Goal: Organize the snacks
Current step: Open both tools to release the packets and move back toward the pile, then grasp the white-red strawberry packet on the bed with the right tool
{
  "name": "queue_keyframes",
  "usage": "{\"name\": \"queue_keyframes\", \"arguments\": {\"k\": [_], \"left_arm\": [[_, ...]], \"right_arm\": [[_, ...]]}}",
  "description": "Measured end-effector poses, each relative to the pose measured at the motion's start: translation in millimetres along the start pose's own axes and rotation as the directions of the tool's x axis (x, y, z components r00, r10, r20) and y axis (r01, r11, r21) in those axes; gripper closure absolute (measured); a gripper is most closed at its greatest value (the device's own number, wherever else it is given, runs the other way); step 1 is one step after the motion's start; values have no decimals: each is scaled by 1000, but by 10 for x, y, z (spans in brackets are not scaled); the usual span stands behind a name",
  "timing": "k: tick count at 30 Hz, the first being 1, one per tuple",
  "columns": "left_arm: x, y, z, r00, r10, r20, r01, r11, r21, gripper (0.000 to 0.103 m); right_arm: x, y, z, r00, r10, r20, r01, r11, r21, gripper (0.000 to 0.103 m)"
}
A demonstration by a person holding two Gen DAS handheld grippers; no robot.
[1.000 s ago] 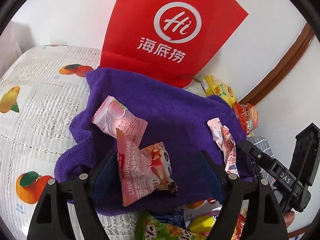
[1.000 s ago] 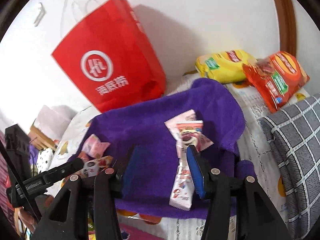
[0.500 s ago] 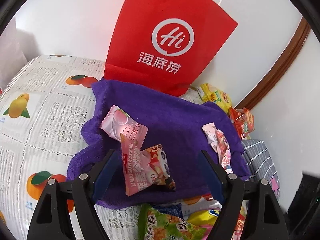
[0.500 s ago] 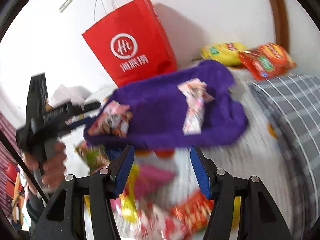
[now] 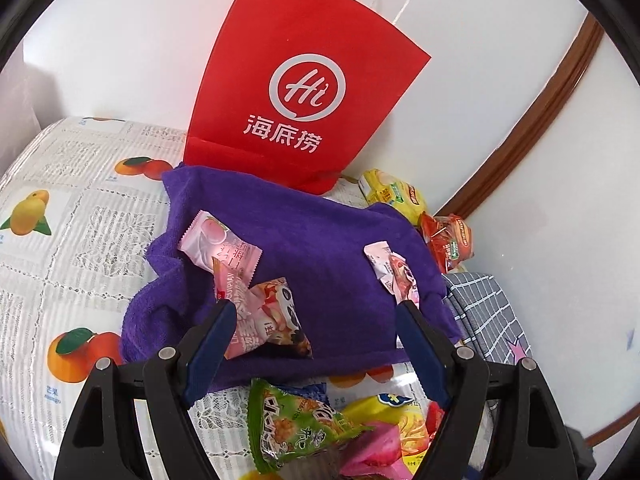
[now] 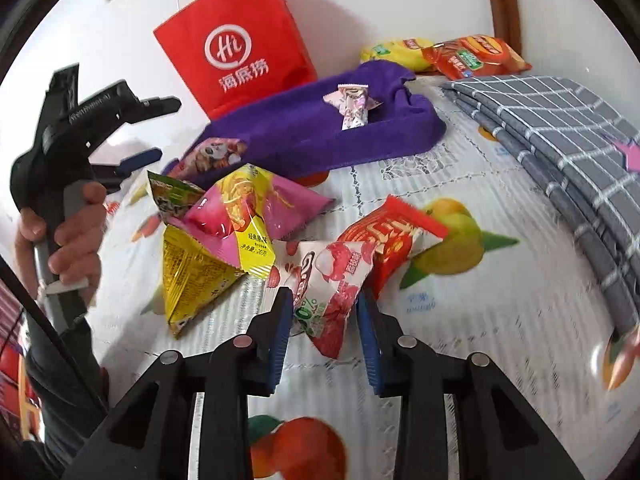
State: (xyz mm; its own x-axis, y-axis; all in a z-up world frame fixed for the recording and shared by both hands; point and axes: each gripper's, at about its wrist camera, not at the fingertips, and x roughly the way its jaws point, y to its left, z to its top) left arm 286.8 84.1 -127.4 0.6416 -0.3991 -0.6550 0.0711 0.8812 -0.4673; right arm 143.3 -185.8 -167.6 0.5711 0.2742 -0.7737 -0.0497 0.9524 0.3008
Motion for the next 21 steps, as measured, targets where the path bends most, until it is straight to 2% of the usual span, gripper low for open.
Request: {"name": "queue_keyframes", "arguments": {"k": [3, 10, 13, 15, 17, 19, 21], "left_arm": [[-10, -27, 0, 1000, 10, 7, -10, 1000, 12, 23], [-84, -91, -5, 999, -45, 9, 45, 999, 13, 23], [-111, -110, -7, 999, -53, 12, 53, 998, 17, 23], [-117, -108, -8, 998, -61, 9, 61, 998, 13, 23], [-117, -98, -6, 998, -69, 8, 68, 998, 7, 23], [-115, -84, -4, 997, -75, 5, 75, 997, -2, 23], [-105, -62, 0, 997, -79, 1, 79, 997, -12, 23]], "right_arm": [[-85, -12, -73, 1000, 27, 7, -27, 999, 29, 77], [-223, 5, -360, 996, 62, -67, -58, 997, 57, 76], [-296, 55, -449, 994, 52, -98, -49, 998, 30, 69], [-338, 76, -453, 996, 25, -89, -23, 999, 23, 52], [-358, 112, -435, 997, 31, -66, -30, 999, 17, 43], [-294, 174, -407, 997, 26, -70, -27, 1000, -3, 41], [-199, 220, -394, 996, -28, -83, 26, 1000, -17, 41]]}}
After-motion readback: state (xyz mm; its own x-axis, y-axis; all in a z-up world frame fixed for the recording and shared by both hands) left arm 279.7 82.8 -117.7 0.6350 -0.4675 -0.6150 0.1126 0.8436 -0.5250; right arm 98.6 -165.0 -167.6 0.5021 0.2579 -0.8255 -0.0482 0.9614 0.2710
